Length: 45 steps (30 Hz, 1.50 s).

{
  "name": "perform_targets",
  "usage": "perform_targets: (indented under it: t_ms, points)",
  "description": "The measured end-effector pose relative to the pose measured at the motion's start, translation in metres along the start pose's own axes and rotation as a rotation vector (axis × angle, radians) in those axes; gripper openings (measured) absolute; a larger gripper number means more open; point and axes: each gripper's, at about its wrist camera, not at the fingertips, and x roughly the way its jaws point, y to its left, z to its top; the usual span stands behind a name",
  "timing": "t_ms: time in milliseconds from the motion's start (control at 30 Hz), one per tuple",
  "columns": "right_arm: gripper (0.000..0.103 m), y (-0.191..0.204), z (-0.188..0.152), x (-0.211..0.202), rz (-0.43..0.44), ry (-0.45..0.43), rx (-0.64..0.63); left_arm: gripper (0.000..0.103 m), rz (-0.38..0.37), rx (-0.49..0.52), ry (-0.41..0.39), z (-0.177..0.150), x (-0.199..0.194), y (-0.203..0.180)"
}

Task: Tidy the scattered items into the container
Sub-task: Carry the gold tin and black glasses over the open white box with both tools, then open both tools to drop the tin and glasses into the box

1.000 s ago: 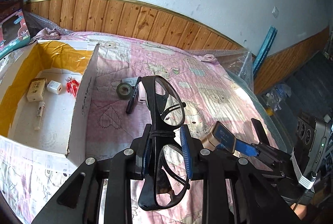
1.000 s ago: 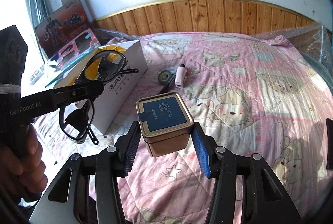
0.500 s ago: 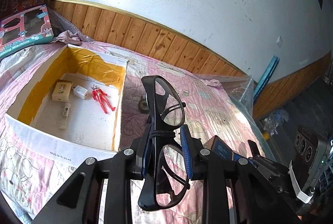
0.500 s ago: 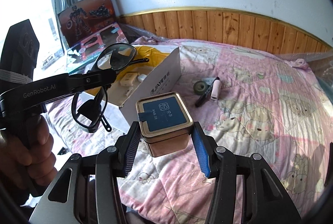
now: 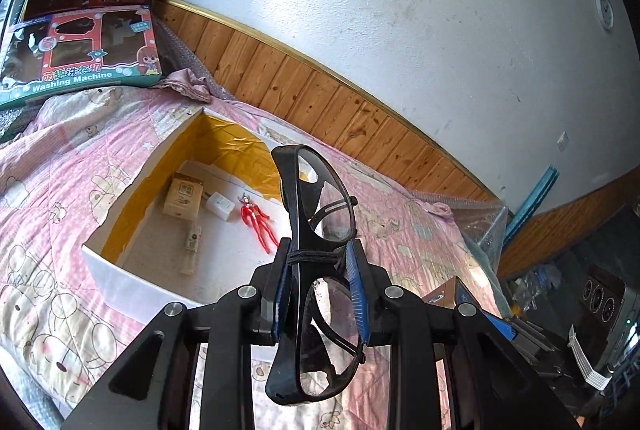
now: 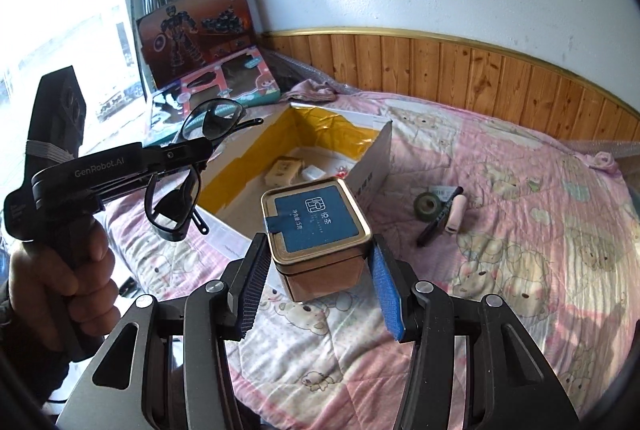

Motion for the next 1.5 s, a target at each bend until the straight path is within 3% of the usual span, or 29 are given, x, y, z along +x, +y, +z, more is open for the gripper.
perform_targets:
  t_ms: [367, 700, 1000, 1200, 1500]
  points:
    - [0.052, 0.039, 0.051, 0.041, 0.066, 0.012, -0.089, 0.028, 0.058, -0.037, -0.04, 0.035, -0.009, 0.042]
    - [0.052, 0.036, 0.089, 0.096, 0.109, 0.076, -0.093, 0.028, 0.126, -0.033, -0.042, 0.063, 0.001, 0.07]
    - [0.052, 0.025, 0.099, 0.161, 0.08, 0.205, -0.131, 0.028, 0.194, 0.093, 0.087, 0.061, 0.035, 0.071]
    - [0.052, 0.029, 0.094, 0.194, 0.062, 0.291, -0.201, 0.028, 0.248, 0.189, 0.215, 0.059, 0.063, 0.076]
    - [0.054, 0.027, 0.089, 0.22, 0.066, 0.342, -0.234, 0.028, 0.292, 0.231, 0.331, 0.056, 0.093, 0.087]
